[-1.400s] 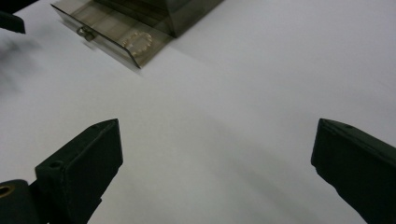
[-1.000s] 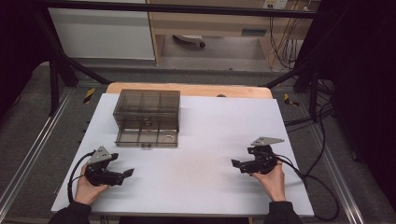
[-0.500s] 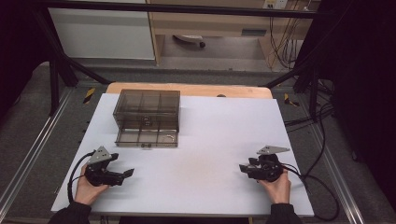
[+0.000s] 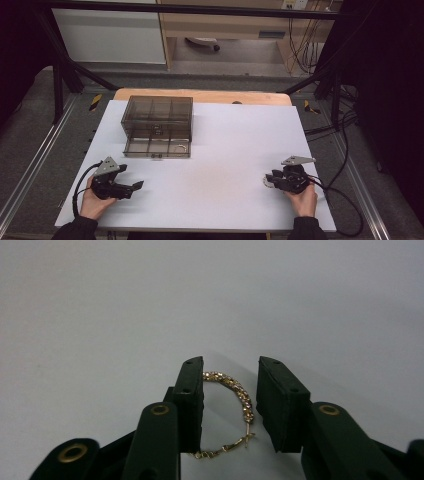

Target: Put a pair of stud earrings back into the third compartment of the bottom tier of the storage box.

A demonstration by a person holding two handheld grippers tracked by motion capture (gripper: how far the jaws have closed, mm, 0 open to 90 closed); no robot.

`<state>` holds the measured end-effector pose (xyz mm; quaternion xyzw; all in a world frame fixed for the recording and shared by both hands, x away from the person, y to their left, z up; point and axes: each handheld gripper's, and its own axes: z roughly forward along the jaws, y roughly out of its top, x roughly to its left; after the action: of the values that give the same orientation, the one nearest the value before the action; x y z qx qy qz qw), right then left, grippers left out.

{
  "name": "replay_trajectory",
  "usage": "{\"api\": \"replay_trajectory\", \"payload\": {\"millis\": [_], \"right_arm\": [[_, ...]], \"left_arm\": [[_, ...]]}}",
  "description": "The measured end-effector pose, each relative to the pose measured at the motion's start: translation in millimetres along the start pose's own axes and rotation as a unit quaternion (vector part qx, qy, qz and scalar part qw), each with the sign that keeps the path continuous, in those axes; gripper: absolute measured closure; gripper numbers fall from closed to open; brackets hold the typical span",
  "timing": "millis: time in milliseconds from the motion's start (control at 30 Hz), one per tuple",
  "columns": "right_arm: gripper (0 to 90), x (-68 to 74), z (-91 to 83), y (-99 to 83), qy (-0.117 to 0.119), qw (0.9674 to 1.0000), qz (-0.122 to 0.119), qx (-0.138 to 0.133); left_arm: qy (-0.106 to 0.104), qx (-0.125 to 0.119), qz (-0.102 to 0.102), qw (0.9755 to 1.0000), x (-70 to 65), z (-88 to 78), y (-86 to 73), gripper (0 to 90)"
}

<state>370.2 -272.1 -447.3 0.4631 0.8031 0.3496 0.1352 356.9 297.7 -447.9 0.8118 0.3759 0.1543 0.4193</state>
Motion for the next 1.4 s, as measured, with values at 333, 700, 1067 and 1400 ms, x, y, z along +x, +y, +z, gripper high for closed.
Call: {"api": "replay_trajectory", "payload": {"millis": [333, 700, 1067, 1400], "right_arm": [[77.3, -2.4, -0.4, -1.1, -0.011, 0.9999, -0.006, 0.006], [83.8, -0.5, -0.9, -1.2, -0.023, 0.9996, -0.014, 0.011], [86.5, 0.5, -1.0, 0.1, -0.029, 0.9994, -0.009, 0.016], [86.8, 1.2, -5.8, 2.5, -0.03, 0.9995, 0.008, 0.01]], "left_arm": [[0.0, 0.0, 0.0, 1.0, 0.1, 0.0, 0.0, 6.5], [0.0, 0.0, 0.0, 1.0, 0.0, -0.2, 0.2, 6.5], [0.001, 0.0, 0.0, 1.0, 0.3, -0.4, 0.1, 6.5], [0.001, 0.0, 0.001, 1.0, 0.3, -0.7, 0.2, 6.5]]}}
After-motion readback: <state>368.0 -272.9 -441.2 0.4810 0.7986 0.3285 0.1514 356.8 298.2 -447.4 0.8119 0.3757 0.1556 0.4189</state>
